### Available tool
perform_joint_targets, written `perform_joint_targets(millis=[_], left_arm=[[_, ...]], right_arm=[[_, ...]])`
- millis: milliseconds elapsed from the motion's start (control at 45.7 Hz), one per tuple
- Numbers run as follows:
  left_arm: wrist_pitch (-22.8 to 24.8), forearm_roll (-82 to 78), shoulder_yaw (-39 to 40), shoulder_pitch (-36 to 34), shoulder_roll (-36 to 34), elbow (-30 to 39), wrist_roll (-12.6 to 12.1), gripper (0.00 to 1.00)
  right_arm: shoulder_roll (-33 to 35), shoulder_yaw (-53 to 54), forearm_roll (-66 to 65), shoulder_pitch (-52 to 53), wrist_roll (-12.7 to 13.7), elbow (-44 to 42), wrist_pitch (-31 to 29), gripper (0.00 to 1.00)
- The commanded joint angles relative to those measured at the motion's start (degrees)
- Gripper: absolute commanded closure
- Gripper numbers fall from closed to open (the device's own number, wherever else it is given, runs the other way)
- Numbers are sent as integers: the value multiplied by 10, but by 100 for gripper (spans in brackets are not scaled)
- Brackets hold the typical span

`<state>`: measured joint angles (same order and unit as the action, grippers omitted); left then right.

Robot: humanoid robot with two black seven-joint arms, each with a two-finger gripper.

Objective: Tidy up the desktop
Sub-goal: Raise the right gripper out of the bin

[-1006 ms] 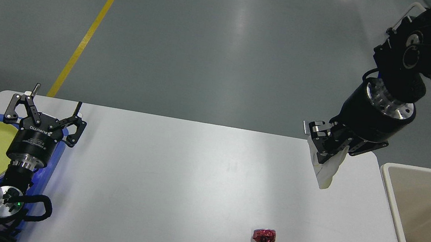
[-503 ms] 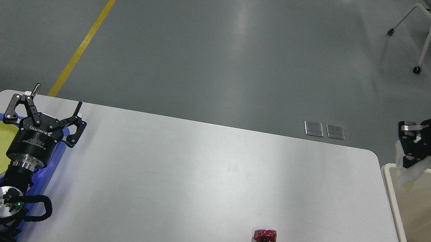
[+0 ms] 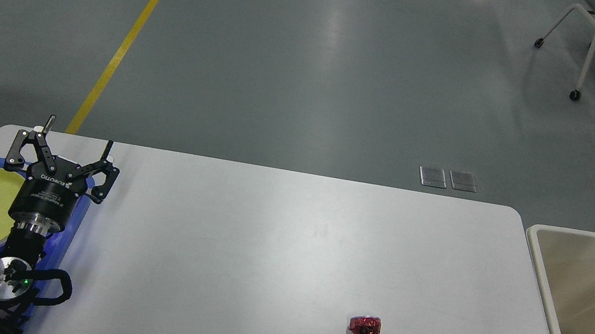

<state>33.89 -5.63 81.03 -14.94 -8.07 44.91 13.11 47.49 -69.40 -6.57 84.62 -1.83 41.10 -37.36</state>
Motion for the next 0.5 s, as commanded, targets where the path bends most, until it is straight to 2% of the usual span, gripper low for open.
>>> perform_joint_targets(millis=[0,284,481], left_arm=[[0,0,0,0,0,0,0,4],[0,0,0,0,0,0,0,4],[0,0,0,0,1,0,0,4]], right_arm=[[-8,101,3,-160,1,-52,87,100],[-128,225,26,-430,1,-232,249,100],[-216,235,58,-541,1,-320,366,100]])
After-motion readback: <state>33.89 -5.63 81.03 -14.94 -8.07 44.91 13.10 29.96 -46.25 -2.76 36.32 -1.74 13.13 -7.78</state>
